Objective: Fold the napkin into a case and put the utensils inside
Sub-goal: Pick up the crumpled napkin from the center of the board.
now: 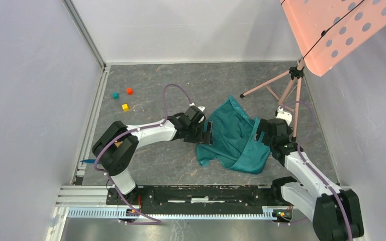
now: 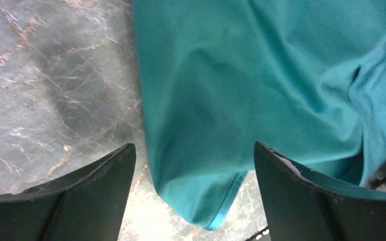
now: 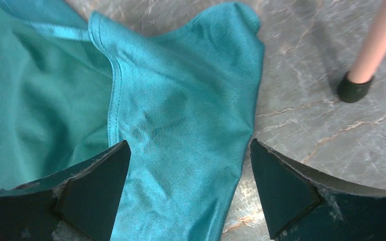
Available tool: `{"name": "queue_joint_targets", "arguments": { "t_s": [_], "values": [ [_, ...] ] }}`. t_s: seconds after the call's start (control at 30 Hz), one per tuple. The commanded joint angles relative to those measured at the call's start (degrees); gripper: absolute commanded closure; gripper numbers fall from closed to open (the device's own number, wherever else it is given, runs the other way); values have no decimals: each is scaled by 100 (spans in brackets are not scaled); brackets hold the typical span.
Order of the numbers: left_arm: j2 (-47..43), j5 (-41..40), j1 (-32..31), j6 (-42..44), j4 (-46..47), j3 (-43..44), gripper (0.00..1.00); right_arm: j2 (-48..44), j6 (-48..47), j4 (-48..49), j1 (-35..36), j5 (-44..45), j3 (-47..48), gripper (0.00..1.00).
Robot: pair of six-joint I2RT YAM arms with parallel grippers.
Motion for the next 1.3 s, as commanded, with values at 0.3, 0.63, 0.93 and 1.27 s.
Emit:
{"name": "queue_joint_targets", "arguments": {
  "t_s": [0.3,0.63,0.93,1.27],
  "values": [
    [-163,-534,-37,-688,556,-764,81,1319,-516,1649,-51,-874,125,10],
    [-2696,-1652,4,-1505,11,-2375,98,2753,-1378,2455,1589,-1825,1044,37],
    [-4351,-819,-10,-2064,138,-3326,98,3321,-1742,2345,2612,-2130,2139,43],
    [-4276,-740,-2,-1423,-639,-2180,16,3431,-209,45,2497,1351,2910,11]
  ]
}}
